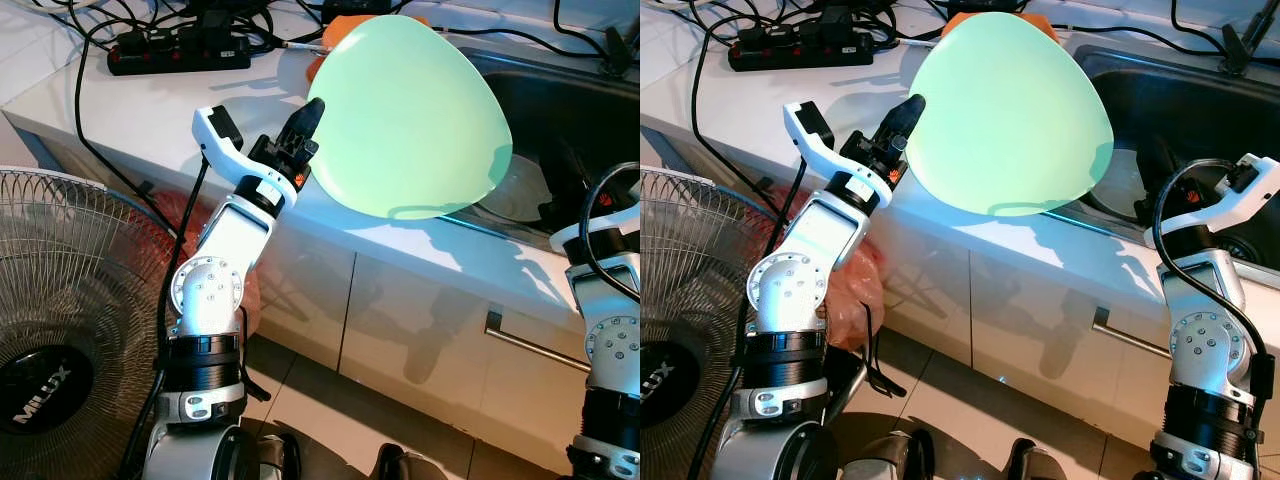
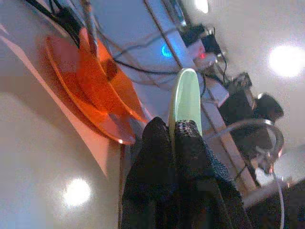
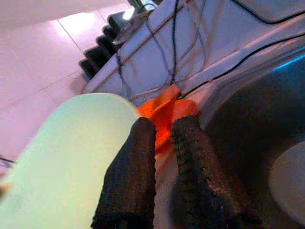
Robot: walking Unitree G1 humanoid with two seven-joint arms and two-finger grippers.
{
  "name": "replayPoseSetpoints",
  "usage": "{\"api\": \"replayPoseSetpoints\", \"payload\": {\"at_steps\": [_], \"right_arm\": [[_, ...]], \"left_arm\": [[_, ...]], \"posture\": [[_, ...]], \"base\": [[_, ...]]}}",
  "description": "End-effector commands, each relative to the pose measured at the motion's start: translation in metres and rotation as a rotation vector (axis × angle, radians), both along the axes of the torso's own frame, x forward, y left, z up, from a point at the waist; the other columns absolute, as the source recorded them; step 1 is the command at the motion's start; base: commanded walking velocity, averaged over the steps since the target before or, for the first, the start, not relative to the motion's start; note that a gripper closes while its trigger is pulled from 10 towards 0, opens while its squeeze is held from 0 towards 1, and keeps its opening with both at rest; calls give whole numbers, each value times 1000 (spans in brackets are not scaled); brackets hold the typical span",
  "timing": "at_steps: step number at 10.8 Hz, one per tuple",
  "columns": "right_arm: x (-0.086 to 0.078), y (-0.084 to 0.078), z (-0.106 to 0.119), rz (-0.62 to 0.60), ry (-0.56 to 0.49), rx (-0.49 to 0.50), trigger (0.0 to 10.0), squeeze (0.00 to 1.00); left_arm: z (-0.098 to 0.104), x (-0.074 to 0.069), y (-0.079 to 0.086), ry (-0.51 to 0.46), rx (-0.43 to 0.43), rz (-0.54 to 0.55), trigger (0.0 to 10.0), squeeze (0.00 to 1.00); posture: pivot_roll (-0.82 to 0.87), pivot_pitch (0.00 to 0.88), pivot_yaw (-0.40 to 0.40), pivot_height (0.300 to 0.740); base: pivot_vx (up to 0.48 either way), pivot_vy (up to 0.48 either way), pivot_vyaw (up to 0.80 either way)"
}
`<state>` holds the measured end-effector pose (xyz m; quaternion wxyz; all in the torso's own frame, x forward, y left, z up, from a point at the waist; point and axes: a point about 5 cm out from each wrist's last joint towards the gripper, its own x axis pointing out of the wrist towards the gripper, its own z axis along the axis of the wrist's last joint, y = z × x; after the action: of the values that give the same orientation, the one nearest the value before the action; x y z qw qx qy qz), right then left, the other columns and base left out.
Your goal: Kitchen organization
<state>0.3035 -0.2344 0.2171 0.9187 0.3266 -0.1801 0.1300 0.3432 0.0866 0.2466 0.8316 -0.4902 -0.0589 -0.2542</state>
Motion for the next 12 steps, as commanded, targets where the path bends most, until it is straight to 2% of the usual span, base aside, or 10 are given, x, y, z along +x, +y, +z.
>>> {"api": "replayPoseSetpoints", "payload": {"at_steps": [1, 2, 4, 8, 12], "right_arm": [[-4, 9, 7, 46, -39, 36, 10000, 0], [-4, 11, 13, 56, -70, 68, 10000, 0], [-4, 11, 13, 59, -70, 63, 10000, 0], [-3, 14, 4, 67, -28, 54, 10000, 0], [-3, 28, 2, 127, -16, 90, 10000, 0]], "left_arm": [[24, -1, -28, -82, -128, -68, 10000, 0], [20, 0, -28, -75, -120, -66, 10000, 0], [19, 0, -28, -70, -119, -68, 10000, 0], [27, 1, -27, -106, -170, -70, 10000, 0], [29, 0, -31, -117, -183, -84, 10000, 0]], "posture": [[7, 181, 26, 740], [7, 181, 26, 740], [3, 179, 26, 740], [4, 178, 26, 740], [7, 181, 22, 740]], "base": [[0, 0, 0], [0, 0, 0], [0, 0, 0], [0, 0, 0], [0, 0, 0]]}}
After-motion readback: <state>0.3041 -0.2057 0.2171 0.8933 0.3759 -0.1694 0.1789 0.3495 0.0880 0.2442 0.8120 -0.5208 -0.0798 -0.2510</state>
